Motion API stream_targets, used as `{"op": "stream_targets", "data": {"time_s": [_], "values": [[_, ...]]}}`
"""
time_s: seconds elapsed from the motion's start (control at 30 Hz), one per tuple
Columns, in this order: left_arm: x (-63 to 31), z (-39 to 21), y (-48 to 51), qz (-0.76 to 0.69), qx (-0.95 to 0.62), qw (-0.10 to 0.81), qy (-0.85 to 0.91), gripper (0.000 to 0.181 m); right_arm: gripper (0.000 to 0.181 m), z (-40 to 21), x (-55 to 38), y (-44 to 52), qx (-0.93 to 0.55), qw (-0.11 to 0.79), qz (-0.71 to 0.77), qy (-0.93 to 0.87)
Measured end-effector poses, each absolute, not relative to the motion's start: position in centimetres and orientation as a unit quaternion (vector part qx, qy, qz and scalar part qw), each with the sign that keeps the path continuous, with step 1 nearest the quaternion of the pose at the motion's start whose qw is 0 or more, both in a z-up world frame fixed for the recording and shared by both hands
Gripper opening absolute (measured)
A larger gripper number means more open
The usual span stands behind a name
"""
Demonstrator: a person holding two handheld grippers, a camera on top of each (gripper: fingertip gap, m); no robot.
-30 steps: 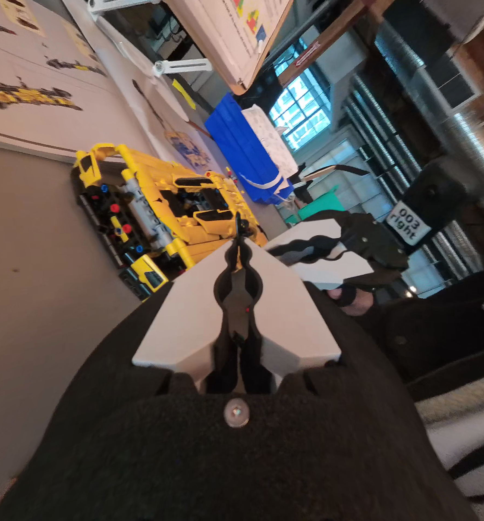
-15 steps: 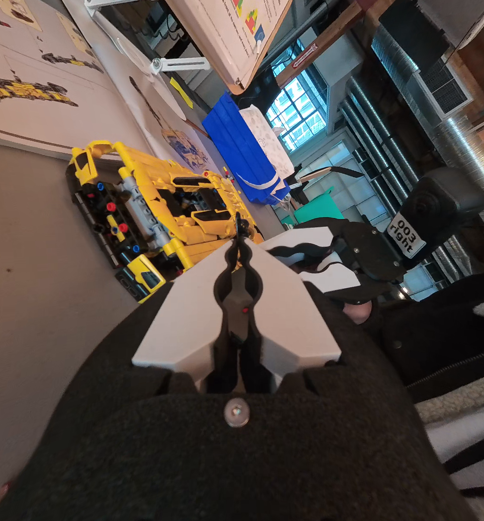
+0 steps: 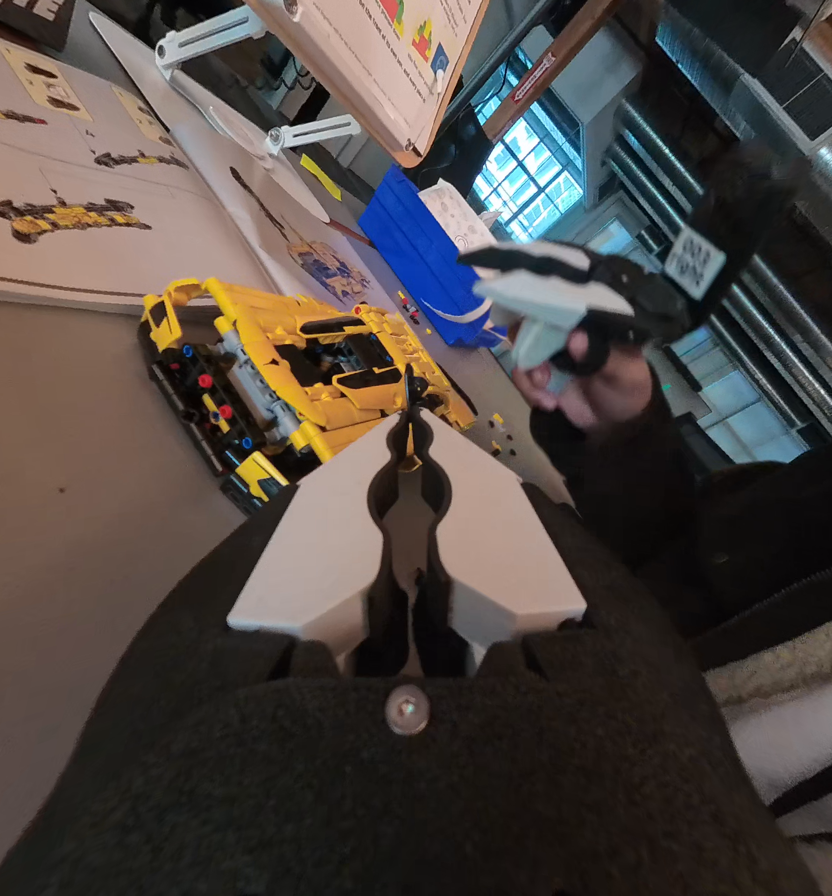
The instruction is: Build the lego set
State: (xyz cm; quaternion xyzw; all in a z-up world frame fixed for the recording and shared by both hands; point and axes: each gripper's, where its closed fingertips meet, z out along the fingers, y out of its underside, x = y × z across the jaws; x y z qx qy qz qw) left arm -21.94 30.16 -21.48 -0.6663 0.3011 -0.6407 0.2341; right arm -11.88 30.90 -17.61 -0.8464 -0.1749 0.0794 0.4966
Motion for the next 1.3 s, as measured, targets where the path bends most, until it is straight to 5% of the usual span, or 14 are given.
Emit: {"op": "stream_targets", "data": {"time_s": [0.17, 0.3, 0.5, 0.87, 1.0, 1.17, 1.3], "values": [[-21.9, -21.8, 29.9, -0.631, -0.667, 0.234, 0.319, 0.001, 0.019, -16.1, -4.1, 36.7, -0.869, 0.473, 0.059, -0.136], [-21.8, -21.6, 29.6, -0.631, -0.660, 0.235, 0.333, 0.001, 0.027, -20.9, -0.4, 41.6, -0.902, 0.410, 0.034, -0.131], [-21.4, -21.6, 28.8, -0.624, -0.652, 0.234, 0.360, 0.001, 0.026, -27.2, -0.3, 44.8, -0.927, 0.342, 0.077, -0.133], [-20.8, -20.6, 29.1, -0.607, -0.624, 0.295, 0.395, 0.001, 0.027, -28.6, 0.3, 44.2, -0.932, 0.326, 0.082, -0.134], [-20.8, -18.4, 28.9, -0.581, -0.566, 0.391, 0.435, 0.000, 0.029, -25.3, -2.6, 41.9, -0.922, 0.335, 0.133, -0.144], [-20.8, -16.9, 26.3, -0.519, -0.472, 0.486, 0.521, 0.000, 0.031, -17.0, -16.9, 30.3, -0.818, 0.304, 0.429, -0.233], [-20.8, -17.0, 24.6, -0.485, -0.431, 0.513, 0.562, 0.000, 0.026, -16.0, -20.5, 24.9, -0.772, 0.362, 0.421, -0.311]]}}
